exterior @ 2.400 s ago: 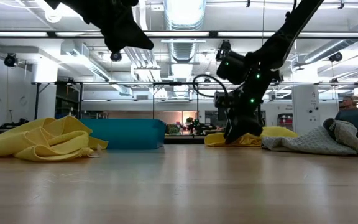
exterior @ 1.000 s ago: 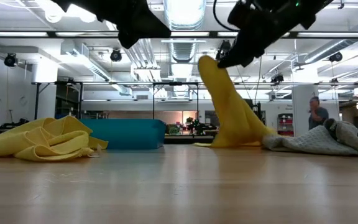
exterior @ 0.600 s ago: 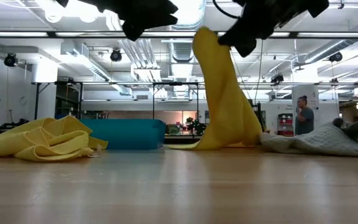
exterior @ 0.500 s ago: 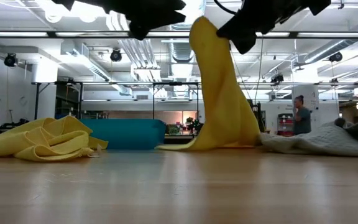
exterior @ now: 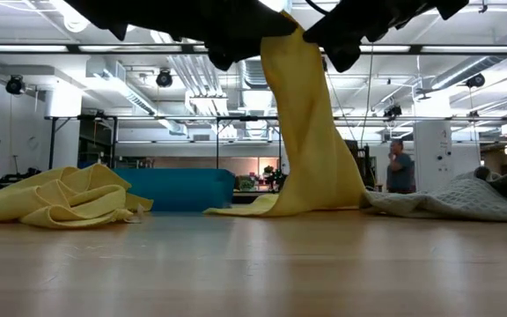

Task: Fold microfiber towels
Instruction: Fold the right yellow microfiber towel

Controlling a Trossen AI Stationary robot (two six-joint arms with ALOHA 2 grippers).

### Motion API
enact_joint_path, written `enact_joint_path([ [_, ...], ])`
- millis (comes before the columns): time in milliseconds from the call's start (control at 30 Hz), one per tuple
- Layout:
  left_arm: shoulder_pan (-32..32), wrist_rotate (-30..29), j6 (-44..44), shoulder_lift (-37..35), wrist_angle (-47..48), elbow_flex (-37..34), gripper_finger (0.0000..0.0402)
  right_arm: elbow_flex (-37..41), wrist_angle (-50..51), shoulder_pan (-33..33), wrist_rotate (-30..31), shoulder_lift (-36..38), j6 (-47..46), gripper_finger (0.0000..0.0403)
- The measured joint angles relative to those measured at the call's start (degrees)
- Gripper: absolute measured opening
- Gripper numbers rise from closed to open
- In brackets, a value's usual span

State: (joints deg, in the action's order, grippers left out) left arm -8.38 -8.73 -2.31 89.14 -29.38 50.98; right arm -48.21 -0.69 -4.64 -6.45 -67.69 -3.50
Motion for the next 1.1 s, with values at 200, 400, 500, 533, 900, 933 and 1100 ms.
enact_joint_path([
  [200, 0.0, -0.76, -1.06, 0.47, -1.58, 0.0, 0.0025, 0.0, -0.06, 0.0, 0.01, -0.32, 0.02, 0.0008],
  [400, 0.0, -2.49, -1.13, -0.47, -1.36, 1.16, 0.0001, 0.0, -2.67, 0.04, 0.46, -0.26, 0.29, 0.0013],
  [500, 0.0, -2.73, -1.16, -1.71, -0.88, 2.66, 0.0001, -0.37, -3.04, 0.57, 0.5, 0.34, 0.32, 0.0033],
  [533, 0.0, -3.21, -1.28, -2.43, -0.14, 3.19, 0.0, -0.65, -2.95, 0.77, 0.52, 0.8, 0.36, 0.0042],
  [900, -0.09, -24.87, -5.8, -9.68, 16.12, 14.58, 0.0, -1.14, 2.92, 1.52, 0.64, 12.08, -1.53, 0.0142],
  [933, -0.09, -28.23, -6.71, -9.83, 16.38, 15.42, 0.0, -1.14, 3.21, 1.53, 0.63, 12.93, -2.21, 0.0148],
  [1100, 0.11, -39.96, -12.92, -9.77, 16.37, 19.07, 0.0, 1.02, 2.98, 1.53, 0.98, 13.2, -4.38, 0.0164],
])
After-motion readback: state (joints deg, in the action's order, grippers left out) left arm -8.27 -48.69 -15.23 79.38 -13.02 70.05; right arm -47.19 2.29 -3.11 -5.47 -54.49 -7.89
